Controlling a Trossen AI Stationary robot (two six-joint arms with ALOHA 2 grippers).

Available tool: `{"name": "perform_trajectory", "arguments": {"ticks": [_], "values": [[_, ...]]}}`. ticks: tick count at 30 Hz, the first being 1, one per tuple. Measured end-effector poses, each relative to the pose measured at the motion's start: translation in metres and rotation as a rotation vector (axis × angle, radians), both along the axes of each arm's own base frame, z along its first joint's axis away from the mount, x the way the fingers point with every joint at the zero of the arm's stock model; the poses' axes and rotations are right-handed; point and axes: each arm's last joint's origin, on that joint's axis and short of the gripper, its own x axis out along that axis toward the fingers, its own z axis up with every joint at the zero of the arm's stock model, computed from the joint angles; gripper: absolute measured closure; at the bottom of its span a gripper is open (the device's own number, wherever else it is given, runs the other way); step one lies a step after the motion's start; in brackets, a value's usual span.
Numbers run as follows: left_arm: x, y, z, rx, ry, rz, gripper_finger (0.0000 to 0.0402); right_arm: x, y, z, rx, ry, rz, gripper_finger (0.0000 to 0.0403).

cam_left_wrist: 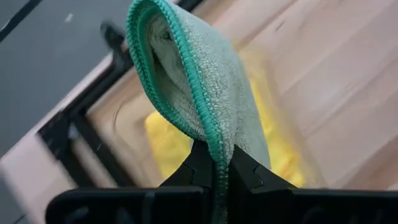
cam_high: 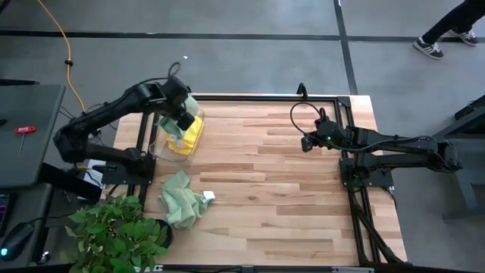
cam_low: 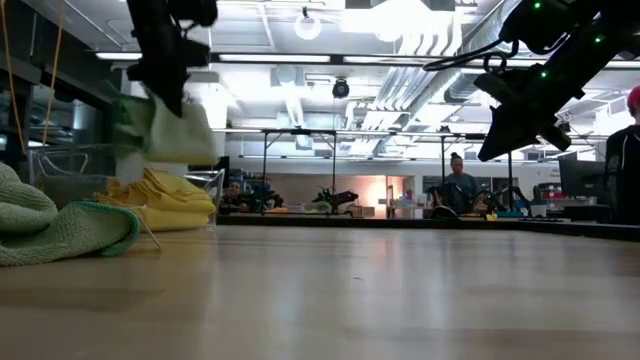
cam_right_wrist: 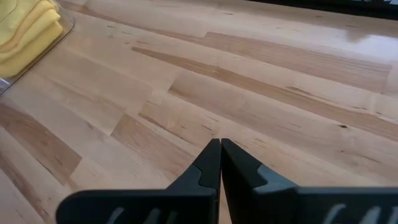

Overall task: Fold microfiber towels
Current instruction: Put the right folded green towel into the transparent bin

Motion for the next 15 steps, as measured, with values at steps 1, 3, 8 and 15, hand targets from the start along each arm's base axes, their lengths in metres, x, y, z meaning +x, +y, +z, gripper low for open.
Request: {"name": "perform_trajectory", "arguments": {"ticks": [1, 3, 8, 15], "values": [[0.001, 0.001, -0.004, -0.015, 0.037, 0.015, 0.0401, 0.000, 0.000, 0.000, 0.003, -0.001, 0.003, 0.0399], [0.007, 0.002, -0.012, -0.033, 0.057, 0.030, 0.0401, 0.000, 0.000, 0.000, 0.006, -0.002, 0.007, 0.0399], [0.020, -0.007, -0.024, -0.059, -0.055, 0.006, 0.0401, 0.000, 0.000, 0.000, 0.007, -0.002, 0.007, 0.0399], [0.019, -0.028, -0.043, -0.109, -0.071, 0.075, 0.0401, 0.000, 0.000, 0.000, 0.007, -0.002, 0.007, 0.0399]]}}
